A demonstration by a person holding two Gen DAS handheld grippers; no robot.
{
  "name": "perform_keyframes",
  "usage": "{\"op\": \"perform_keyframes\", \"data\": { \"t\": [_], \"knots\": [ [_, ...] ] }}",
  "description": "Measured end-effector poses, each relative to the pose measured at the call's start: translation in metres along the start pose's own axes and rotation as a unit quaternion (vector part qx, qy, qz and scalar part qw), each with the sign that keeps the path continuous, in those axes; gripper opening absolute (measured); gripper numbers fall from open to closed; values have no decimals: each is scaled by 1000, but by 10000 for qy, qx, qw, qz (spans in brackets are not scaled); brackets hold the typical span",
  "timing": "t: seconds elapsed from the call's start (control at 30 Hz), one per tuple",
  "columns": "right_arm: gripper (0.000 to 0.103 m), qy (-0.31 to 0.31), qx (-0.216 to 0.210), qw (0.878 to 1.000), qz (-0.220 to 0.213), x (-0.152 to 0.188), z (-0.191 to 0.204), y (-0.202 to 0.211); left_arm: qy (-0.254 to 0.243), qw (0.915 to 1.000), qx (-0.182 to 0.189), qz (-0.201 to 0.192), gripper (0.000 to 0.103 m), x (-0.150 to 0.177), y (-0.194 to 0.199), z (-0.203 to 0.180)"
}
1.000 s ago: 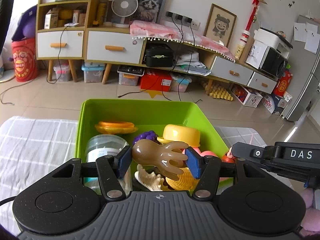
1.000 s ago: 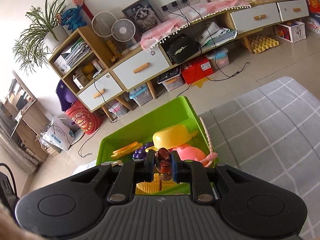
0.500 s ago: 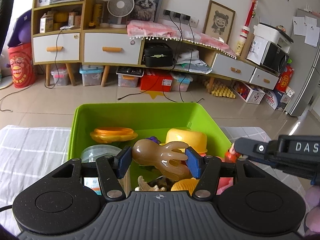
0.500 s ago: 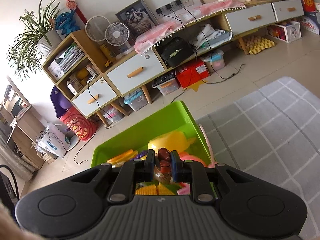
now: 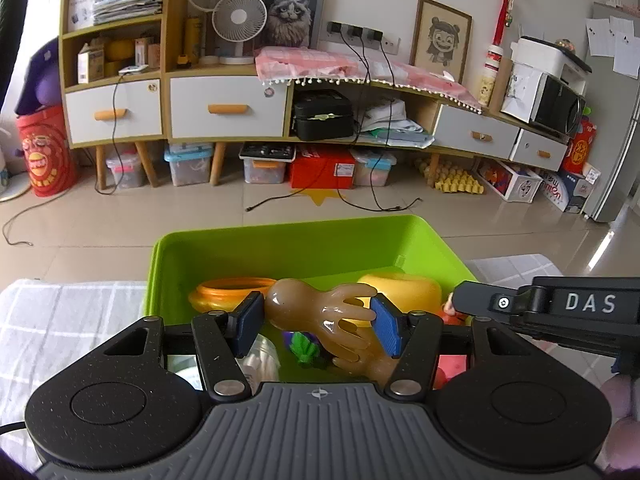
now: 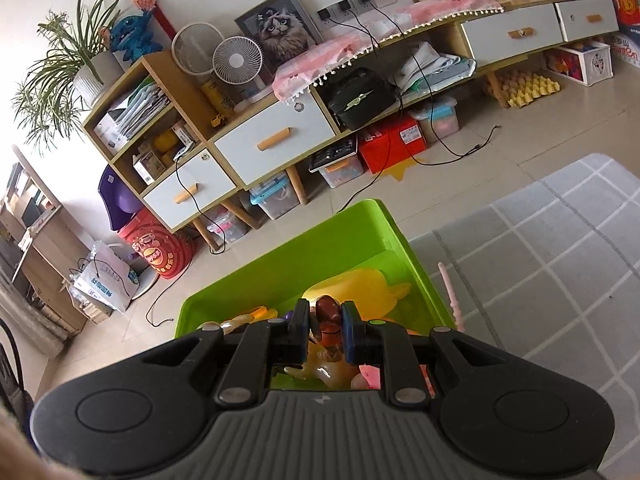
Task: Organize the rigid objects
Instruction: 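Lower the octopus into the green bin and open left tool while right tool releases the figurine there, then withdraw both open tools from the green bin back over the table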
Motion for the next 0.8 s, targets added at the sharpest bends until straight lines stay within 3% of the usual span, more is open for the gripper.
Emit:
{"op": "perform_keyframes", "data": {
  "t": [0.07, 0.1, 0.17, 0.23, 0.4, 0.6, 0.8],
  "knots": [
    [16, -129, -4, 9999, 1, 0, -3, 0, -18, 10000, -17, -52, 65, 0, 0, 1],
    [21, -211, 7, 9998, 10, 0, -5, 1, -13, 10000, -41, -89, 75, 0, 1, 1],
    [35, -382, 15, 9993, 50, -2, -9, 3, 33, 9997, -104, -223, 85, 0, 7, 1],
    [46, -473, 14, 9989, 13, -4, -12, 8, 76, 9996, -89, -273, 86, 0, 12, 1],
    [50, -434, -14, 9991, 38, -8, -10, 23, 87, 9996, -149, -221, 95, 0, 25, -2],
    [61, -236, 37, 9997, 32, -4, -6, 48, 54, 9996, -212, -192, 100, 2, 48, -6],
    [63, 23, 214, 9996, 180, 10, -6, 69, 182, 9995, -275, 30, 101, 21, 70, -5]
  ]
}}
Point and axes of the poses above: each gripper's, at about its wrist camera, not at the fingertips, and y roughly against the way its jaws point, z to its left, x to its underside, the point moved 6 cm from there along -y, roughly the way its jaws point, and after that the axes turned 4 degrees about -z, right-handed, at the moved point
